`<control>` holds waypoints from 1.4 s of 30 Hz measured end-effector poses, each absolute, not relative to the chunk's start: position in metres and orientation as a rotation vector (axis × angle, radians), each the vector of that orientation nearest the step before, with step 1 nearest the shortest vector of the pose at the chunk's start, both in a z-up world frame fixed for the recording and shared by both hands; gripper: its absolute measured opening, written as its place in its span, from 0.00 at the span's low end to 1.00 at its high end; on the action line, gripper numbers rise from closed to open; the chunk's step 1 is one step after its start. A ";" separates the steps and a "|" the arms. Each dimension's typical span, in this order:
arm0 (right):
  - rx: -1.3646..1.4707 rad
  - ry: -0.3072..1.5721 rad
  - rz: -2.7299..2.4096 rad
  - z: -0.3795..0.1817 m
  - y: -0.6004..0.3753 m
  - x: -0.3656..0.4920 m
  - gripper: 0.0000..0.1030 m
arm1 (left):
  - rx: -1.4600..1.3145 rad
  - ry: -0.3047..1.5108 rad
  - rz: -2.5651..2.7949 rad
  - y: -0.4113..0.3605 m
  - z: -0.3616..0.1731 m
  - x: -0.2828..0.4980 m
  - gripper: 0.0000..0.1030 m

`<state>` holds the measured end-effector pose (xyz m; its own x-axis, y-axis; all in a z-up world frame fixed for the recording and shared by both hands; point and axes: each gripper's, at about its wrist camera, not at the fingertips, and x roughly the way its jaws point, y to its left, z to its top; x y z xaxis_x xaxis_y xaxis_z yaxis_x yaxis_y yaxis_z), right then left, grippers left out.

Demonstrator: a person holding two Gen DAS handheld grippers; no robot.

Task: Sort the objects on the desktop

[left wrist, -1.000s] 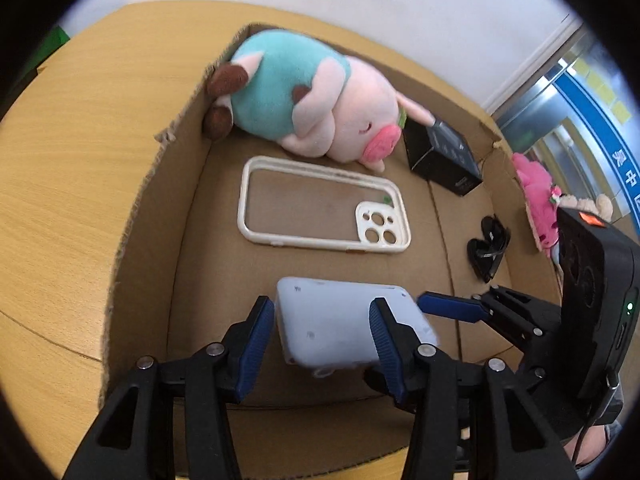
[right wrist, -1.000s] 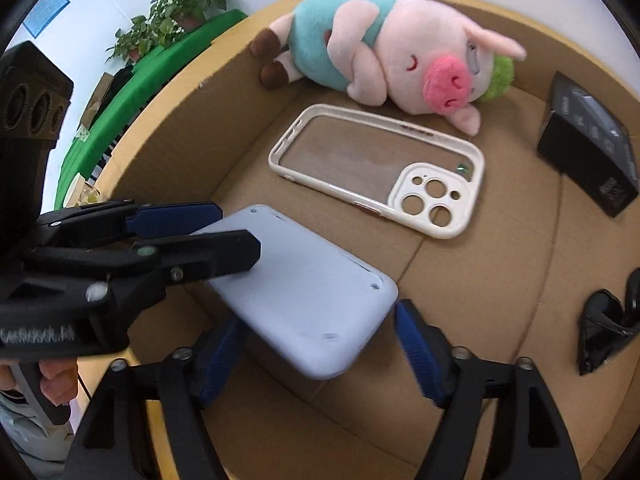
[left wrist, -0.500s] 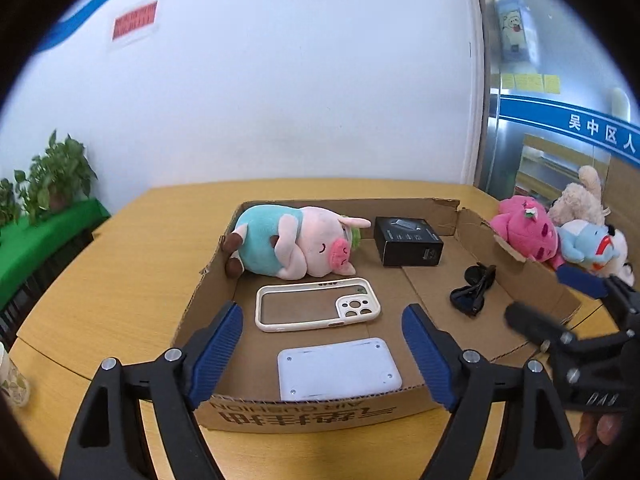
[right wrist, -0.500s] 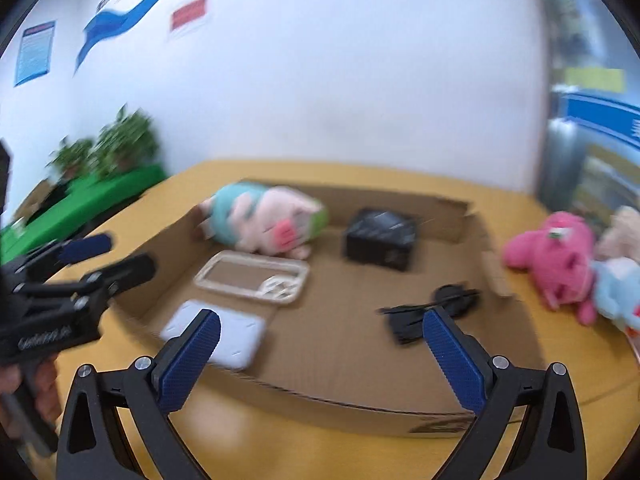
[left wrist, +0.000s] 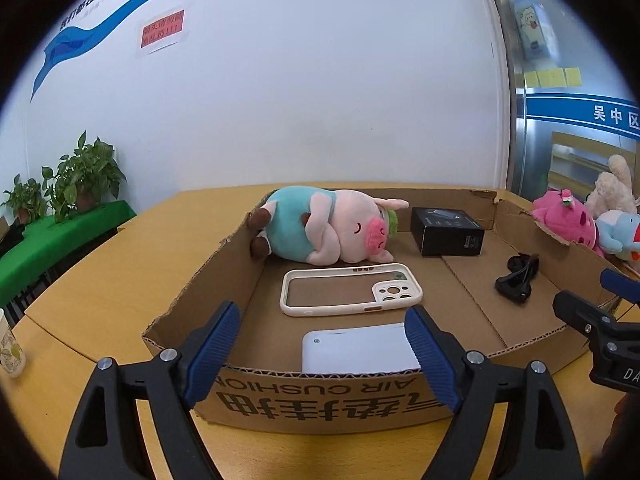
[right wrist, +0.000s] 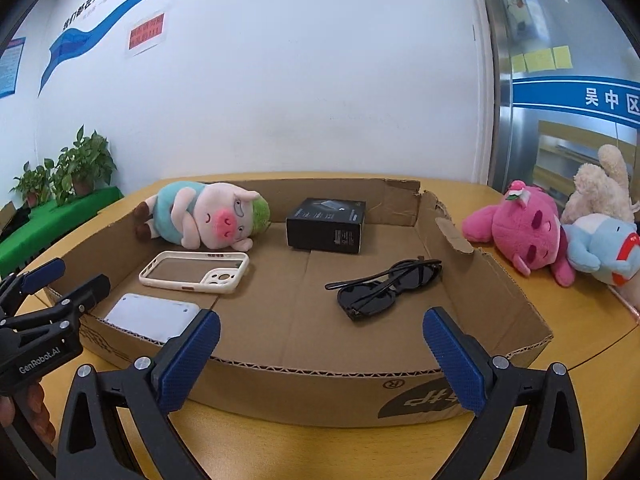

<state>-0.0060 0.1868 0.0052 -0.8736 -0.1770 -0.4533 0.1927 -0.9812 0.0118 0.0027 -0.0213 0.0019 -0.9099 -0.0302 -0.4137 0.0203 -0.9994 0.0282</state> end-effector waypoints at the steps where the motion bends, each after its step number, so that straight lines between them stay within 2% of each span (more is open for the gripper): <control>1: 0.686 0.030 -2.870 0.004 0.188 -0.007 1.00 | 0.662 -0.047 -3.040 -0.020 0.002 0.002 0.86; 7: 0.666 0.032 -2.878 0.003 0.187 -0.007 1.00 | 0.672 -0.051 -3.039 -0.018 0.001 -0.001 0.91; 14: 0.671 0.029 -2.875 0.003 0.187 -0.007 1.00 | 0.678 -0.053 -3.045 -0.017 0.000 -0.002 0.92; 16: 0.672 0.030 -2.874 0.003 0.188 -0.006 1.00 | 0.687 -0.059 -3.058 -0.016 0.000 -0.004 0.98; 42: 0.672 0.032 -2.874 0.003 0.188 -0.005 1.00 | 0.683 -0.059 -3.055 -0.016 0.000 -0.003 0.98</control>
<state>-0.0049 0.1875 0.0031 -0.8793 -0.1791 -0.4413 0.1889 -0.9818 0.0222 -0.0029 -0.0163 -0.0004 -0.9048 -0.0183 -0.4255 0.0019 -0.9992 0.0391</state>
